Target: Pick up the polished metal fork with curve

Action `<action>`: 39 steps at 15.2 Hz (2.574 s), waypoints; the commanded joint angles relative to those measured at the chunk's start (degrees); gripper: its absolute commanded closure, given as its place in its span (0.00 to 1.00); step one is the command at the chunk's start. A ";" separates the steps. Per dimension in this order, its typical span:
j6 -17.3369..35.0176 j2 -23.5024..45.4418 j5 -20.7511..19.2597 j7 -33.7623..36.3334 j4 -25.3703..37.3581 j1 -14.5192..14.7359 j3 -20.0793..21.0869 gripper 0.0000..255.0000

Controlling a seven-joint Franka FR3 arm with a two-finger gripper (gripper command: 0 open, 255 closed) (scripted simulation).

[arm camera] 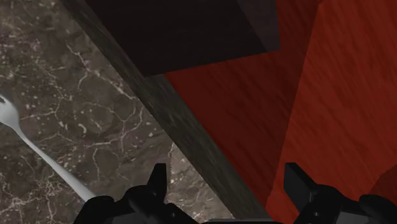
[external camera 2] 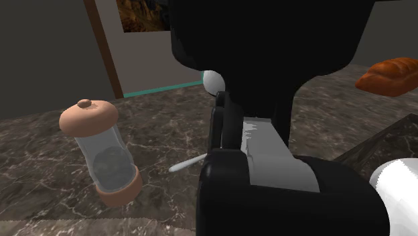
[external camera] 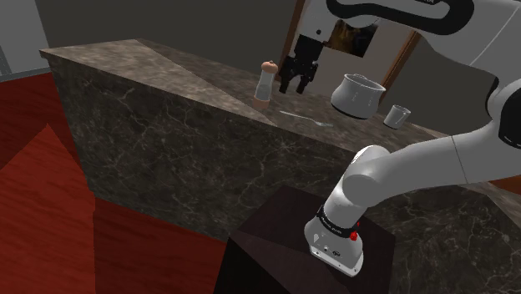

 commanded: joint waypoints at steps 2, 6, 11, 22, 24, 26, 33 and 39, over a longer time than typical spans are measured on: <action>0.17 -0.75 -1.07 -1.98 -1.16 -0.19 -1.07 0.00; 1.12 -3.03 -5.74 -9.94 -5.07 -1.07 -5.61 0.00; 3.15 -3.99 -12.18 -20.04 -8.28 -2.40 -11.85 0.00; 11.57 2.02 -25.29 -41.67 -8.40 -3.81 -27.16 0.00; 13.10 2.18 -25.69 -41.54 -9.77 -3.92 -27.67 0.00; 14.67 2.41 -26.10 -41.41 -11.10 -4.03 -28.20 0.00; 17.55 3.03 -26.85 -41.22 -13.35 -4.19 -29.23 1.00; 17.57 3.03 -26.87 -41.24 -13.36 -4.20 -29.26 1.00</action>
